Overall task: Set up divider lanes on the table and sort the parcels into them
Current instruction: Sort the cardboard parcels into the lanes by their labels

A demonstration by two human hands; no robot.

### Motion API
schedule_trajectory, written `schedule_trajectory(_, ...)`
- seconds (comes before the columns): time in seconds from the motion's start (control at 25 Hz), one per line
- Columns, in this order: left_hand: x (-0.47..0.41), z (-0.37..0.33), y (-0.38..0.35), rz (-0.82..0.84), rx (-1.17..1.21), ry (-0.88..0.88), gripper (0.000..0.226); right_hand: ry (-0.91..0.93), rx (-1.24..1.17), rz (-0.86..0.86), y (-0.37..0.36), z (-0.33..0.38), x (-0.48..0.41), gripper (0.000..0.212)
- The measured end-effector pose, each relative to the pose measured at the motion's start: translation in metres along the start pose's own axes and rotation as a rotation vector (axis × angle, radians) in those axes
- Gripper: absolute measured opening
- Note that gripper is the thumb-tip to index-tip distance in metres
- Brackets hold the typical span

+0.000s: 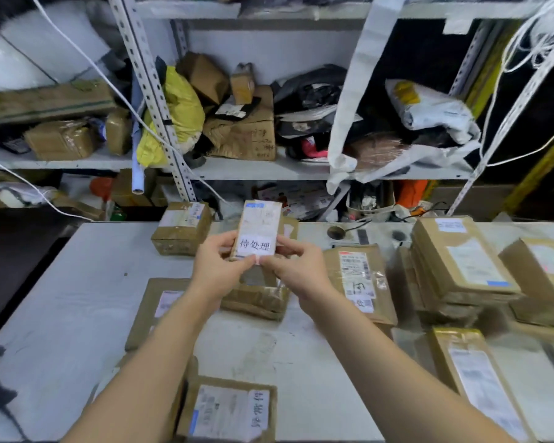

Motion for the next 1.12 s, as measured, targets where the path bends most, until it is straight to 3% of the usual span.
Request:
schedule_trajectory(0.48, 0.139, 0.089, -0.095, 0.135, 0.022, 0.245, 0.056, -0.14, 0.084, 0.032, 0.119, -0.048, 0.151, 0.052)
schedule_trajectory(1.12, 0.181, 0.225, -0.186, 0.335, -0.072, 0.371, 0.065, -0.362, 0.166, -0.118, 0.188, -0.141, 0.249, 0.052)
Point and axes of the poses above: each hand's wrist, its own x-axis away from the middle knuckle, its own y-axis out of the back of the hand, z = x × y, the point moved 5 cm from there along -x, towards the middle knuckle, and after that the axes turned 15 degrees about y, right-handed, at the moved point
